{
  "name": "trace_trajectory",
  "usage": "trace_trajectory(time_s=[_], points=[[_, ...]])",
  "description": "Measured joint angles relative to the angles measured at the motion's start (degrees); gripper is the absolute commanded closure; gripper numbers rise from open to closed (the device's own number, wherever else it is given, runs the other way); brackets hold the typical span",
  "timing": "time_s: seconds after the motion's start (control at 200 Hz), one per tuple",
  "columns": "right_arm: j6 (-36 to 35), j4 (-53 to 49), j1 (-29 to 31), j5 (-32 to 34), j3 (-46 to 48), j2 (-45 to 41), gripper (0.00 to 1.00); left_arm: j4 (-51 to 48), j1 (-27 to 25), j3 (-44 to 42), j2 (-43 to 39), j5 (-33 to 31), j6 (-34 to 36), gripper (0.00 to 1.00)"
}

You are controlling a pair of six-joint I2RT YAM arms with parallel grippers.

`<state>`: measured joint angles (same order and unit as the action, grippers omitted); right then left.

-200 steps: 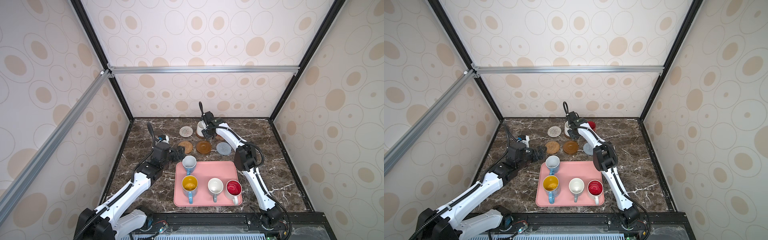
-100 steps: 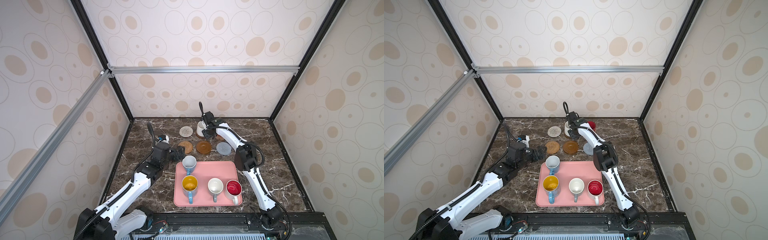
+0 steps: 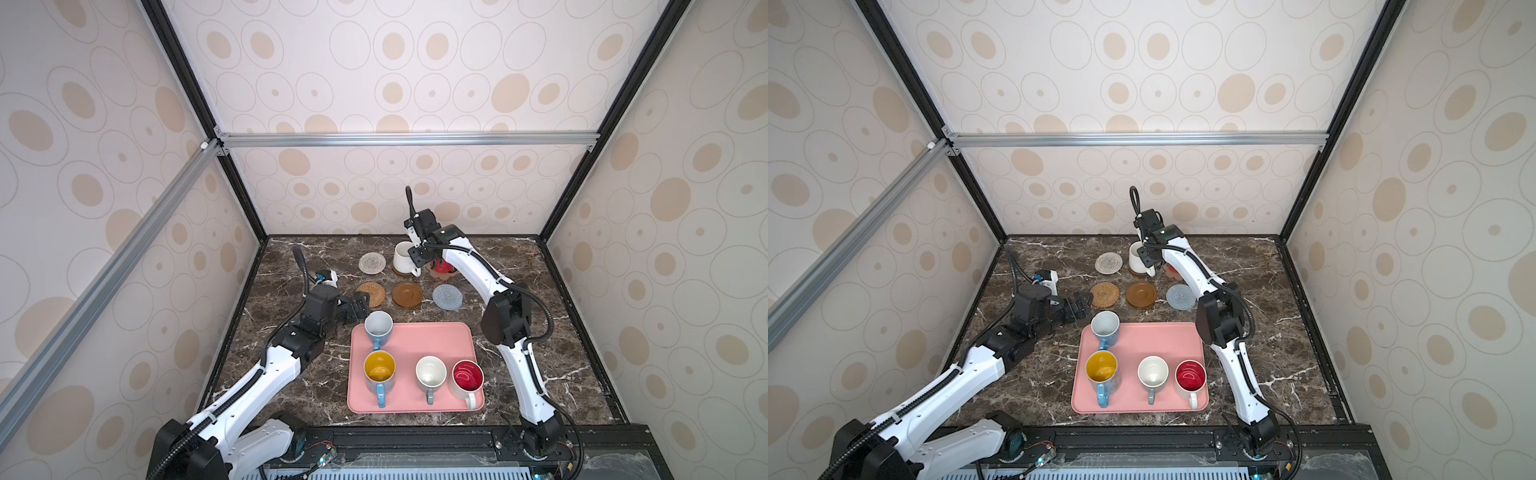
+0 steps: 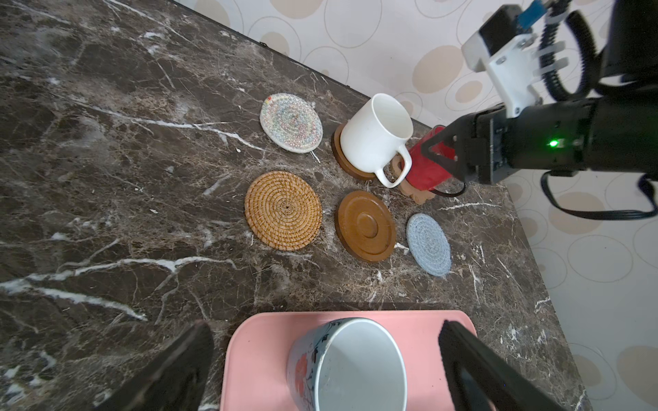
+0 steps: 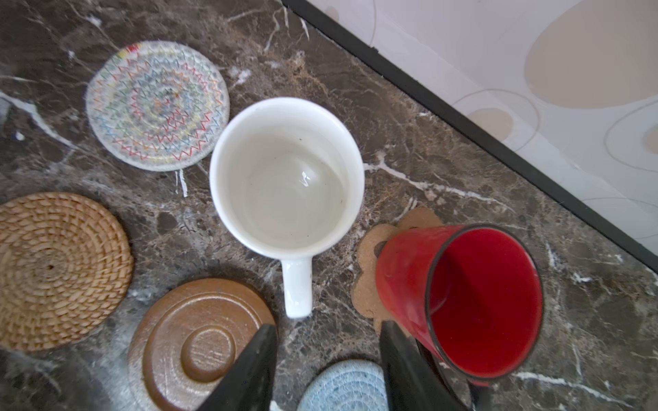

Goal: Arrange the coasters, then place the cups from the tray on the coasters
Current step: 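Open the right gripper and draw it back from the white mug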

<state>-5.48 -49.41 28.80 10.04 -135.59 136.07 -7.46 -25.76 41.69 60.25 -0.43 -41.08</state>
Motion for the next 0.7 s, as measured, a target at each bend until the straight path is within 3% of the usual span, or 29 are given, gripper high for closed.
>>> trace_trajectory(time_s=[0.395,0.7], points=[[0.9,1.3,0.0,0.2,14.4,-15.3,0.49,-5.4,0.0,1.9,-0.2,0.3,1.0,0.01],[2.1,2.2,0.0,1.4,29.9,-28.5,0.49,-14.9,-1.7,10.1,4.0,1.6,3.4,0.02]])
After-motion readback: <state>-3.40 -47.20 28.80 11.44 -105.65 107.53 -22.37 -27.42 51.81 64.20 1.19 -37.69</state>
